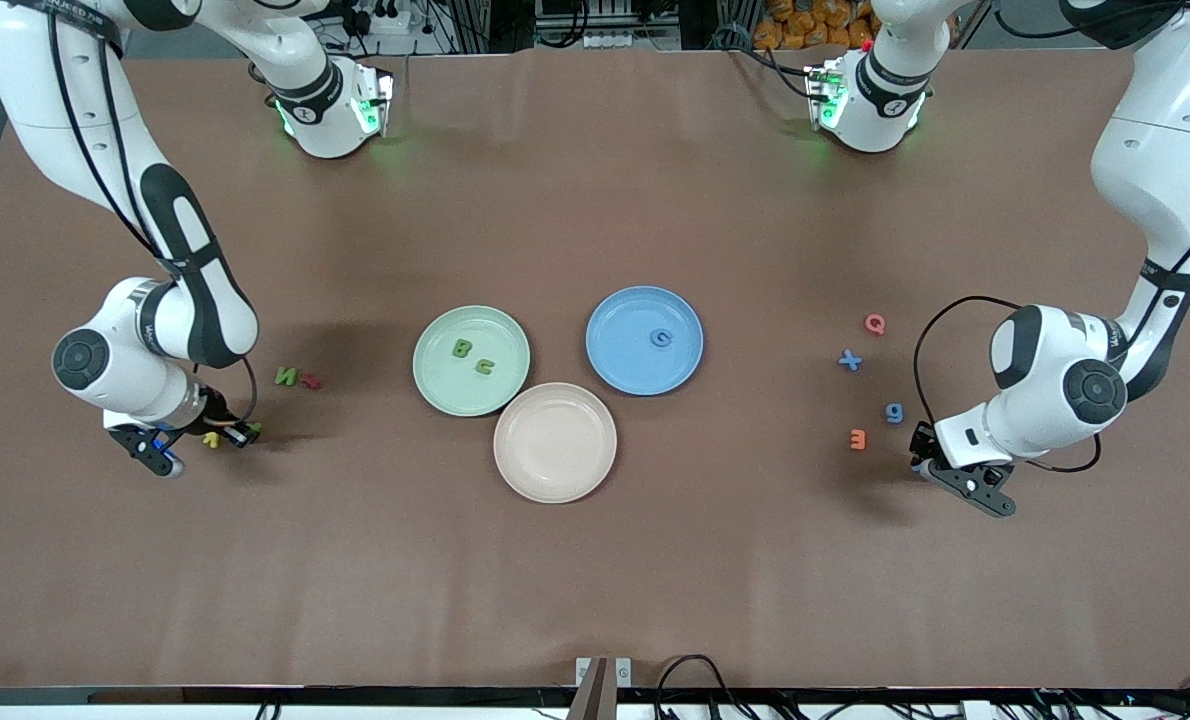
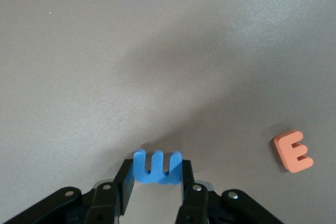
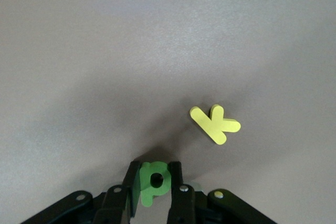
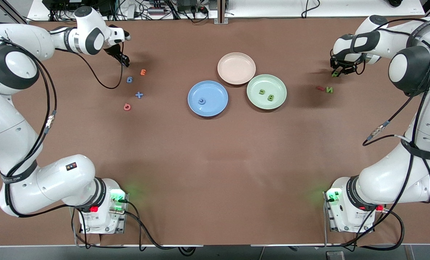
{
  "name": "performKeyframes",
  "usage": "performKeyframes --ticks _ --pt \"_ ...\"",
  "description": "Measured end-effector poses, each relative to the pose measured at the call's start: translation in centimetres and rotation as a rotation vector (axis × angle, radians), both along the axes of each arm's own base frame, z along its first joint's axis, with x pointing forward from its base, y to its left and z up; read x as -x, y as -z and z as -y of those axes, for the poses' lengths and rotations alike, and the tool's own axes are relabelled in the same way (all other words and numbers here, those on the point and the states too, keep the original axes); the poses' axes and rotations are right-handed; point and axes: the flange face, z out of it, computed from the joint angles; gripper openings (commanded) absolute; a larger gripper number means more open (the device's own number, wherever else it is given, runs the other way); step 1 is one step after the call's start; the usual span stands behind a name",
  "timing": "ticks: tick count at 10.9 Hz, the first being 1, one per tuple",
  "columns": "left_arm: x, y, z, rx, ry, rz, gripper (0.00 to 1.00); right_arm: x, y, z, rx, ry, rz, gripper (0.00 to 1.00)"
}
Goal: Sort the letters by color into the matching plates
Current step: 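Grasp the green p with the right gripper while the left gripper lifts the E, then carry the green p over the green plate while the left gripper carries the E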
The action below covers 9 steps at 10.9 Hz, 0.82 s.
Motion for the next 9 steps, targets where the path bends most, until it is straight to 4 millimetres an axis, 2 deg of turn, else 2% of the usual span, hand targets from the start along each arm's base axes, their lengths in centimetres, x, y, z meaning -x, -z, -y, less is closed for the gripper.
performKeyframes --ticks 1,3,6,9 --pt "-0.1 -0.1 0.1 0.0 -0.003 0.002 0.0 0.0 0.0 -0.1 0.001 -0.049 -0.002 0.15" --pt "-0.1 -0.5 0.9 -0.004 -0.013 -0.004 0.0 0.0 0.0 -1.2 -0.006 -0.265 -0.013 0.21" --pt "-0.1 -1.8 3.4 -0.019 -0.032 -0.016 0.0 0.1 -0.9 -3.2 -0.035 -0.624 -0.031 0.2" --pt "0.3 -2.5 6.2 -0.031 -0.078 -0.039 0.0 -0.1 -2.4 -4.4 -0.049 -0.81 -0.018 0.2"
